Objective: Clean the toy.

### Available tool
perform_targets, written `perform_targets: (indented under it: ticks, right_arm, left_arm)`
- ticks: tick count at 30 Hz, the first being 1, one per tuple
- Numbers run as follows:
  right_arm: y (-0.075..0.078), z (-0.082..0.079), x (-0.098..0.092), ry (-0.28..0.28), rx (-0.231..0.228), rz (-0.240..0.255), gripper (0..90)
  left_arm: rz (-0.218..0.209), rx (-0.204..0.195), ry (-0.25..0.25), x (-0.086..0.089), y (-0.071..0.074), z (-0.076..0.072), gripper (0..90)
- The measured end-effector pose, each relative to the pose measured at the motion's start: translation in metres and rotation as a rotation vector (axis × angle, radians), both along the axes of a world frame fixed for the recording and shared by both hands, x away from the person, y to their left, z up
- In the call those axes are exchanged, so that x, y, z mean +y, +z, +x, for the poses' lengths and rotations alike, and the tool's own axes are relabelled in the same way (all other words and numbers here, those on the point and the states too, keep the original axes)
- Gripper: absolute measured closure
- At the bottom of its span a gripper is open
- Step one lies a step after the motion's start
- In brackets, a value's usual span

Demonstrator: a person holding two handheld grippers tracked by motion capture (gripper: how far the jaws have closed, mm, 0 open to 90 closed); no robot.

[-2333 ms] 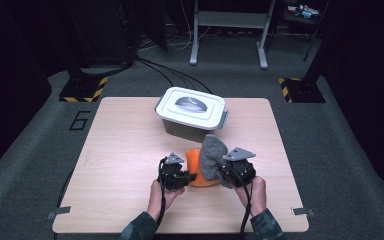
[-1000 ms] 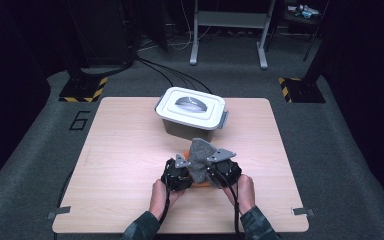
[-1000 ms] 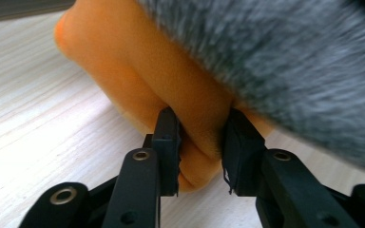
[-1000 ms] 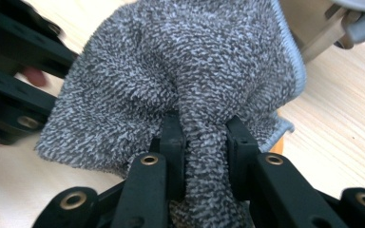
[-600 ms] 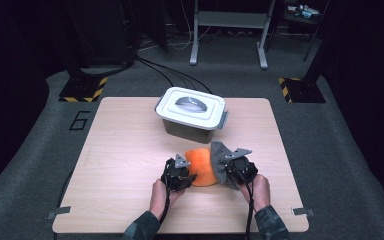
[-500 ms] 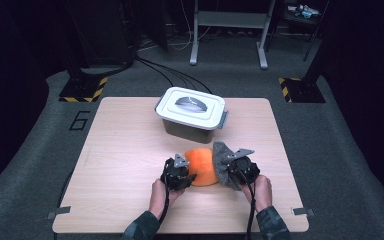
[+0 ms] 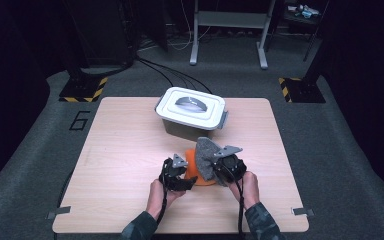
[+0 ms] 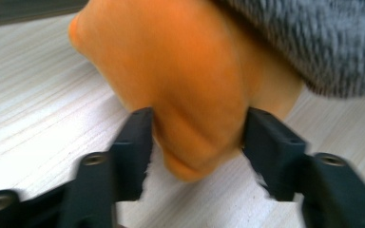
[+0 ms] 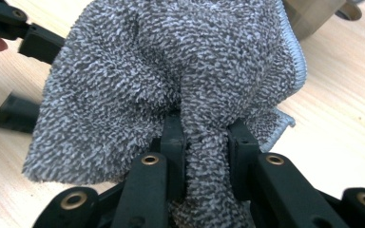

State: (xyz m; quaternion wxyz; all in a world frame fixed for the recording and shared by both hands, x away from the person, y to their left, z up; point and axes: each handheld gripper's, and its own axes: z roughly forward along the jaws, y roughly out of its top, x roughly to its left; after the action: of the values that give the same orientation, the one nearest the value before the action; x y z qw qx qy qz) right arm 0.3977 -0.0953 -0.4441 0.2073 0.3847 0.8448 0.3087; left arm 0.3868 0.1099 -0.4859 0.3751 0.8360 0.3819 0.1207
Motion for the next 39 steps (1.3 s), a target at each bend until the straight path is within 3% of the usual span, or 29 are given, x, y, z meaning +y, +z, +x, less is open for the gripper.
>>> perform_targets:
  ticks: [2, 3, 5, 7, 8, 10, 11, 14, 16, 19, 23, 24, 26, 28, 31, 34, 35, 39]
  right_arm:
    - [-0.001, 0.000, -0.002, -0.002, 0.005, 0.015, 73.5]
    - [-0.001, -0.001, -0.003, -0.004, 0.008, 0.020, 73.5]
    - [0.003, -0.002, -0.006, -0.012, 0.008, 0.012, 73.1]
    - [0.011, -0.005, -0.015, -0.040, -0.009, -0.022, 72.8]
    - [0.015, -0.006, -0.019, -0.058, -0.021, -0.031, 72.8]
    - [0.026, -0.007, -0.035, -0.106, -0.029, 0.012, 72.8]
    - [0.034, -0.007, -0.045, -0.136, -0.047, 0.030, 72.8]
    - [0.049, -0.010, -0.062, -0.164, -0.059, 0.061, 72.8]
    - [0.053, -0.012, -0.065, -0.143, -0.068, 0.067, 72.7]
    - [0.051, -0.017, -0.053, -0.102, -0.046, 0.064, 72.5]
    - [0.031, -0.013, -0.022, 0.005, -0.011, 0.028, 72.3]
    - [0.027, -0.011, -0.017, 0.008, 0.005, 0.016, 72.3]
    - [0.016, -0.008, -0.009, 0.011, 0.011, -0.015, 72.6]
    - [0.011, -0.006, -0.008, 0.000, 0.020, -0.007, 72.8]
    - [0.010, -0.003, -0.010, -0.011, 0.022, -0.003, 72.8]
    - [0.008, -0.004, -0.012, -0.013, 0.021, 0.000, 72.8]
    - [0.010, -0.007, -0.013, -0.021, 0.001, 0.006, 73.0]
    - [0.024, -0.021, -0.011, 0.000, -0.046, 0.069, 73.2]
  left_arm:
    - [0.052, -0.018, -0.012, -0.006, -0.002, -0.001, 41.5]
    - [0.064, -0.033, -0.012, -0.009, -0.003, -0.001, 48.0]
    - [0.024, -0.038, -0.022, -0.010, -0.003, 0.001, 62.0]
    - [-0.026, -0.017, -0.038, -0.006, 0.000, 0.002, 68.7]
    - [-0.046, -0.008, -0.040, -0.005, 0.001, 0.002, 69.8]
    - [-0.128, 0.040, -0.051, 0.000, 0.005, 0.002, 70.9]
    - [-0.142, 0.048, -0.054, 0.002, 0.006, 0.002, 71.2]
    - [-0.198, 0.097, -0.078, 0.006, 0.008, 0.003, 71.4]
    - [-0.231, 0.134, -0.098, 0.007, 0.007, 0.004, 71.4]
    - [-0.229, 0.145, -0.107, 0.006, 0.006, 0.005, 71.1]
    - [-0.171, 0.126, -0.095, 0.005, 0.003, 0.007, 65.6]
    - [-0.160, 0.125, -0.089, 0.004, 0.002, 0.007, 62.9]
    - [-0.080, 0.081, -0.081, 0.004, 0.005, 0.002, 52.5]
    - [-0.031, 0.029, -0.088, 0.000, 0.009, -0.006, 41.8]
    - [0.031, -0.015, -0.082, -0.010, 0.007, -0.009, 42.5]
    - [-0.004, -0.008, -0.074, -0.012, 0.000, -0.003, 60.5]
    - [-0.018, -0.005, -0.071, -0.011, 0.000, -0.002, 64.8]
    - [-0.073, 0.013, -0.079, -0.008, 0.004, 0.000, 70.2]
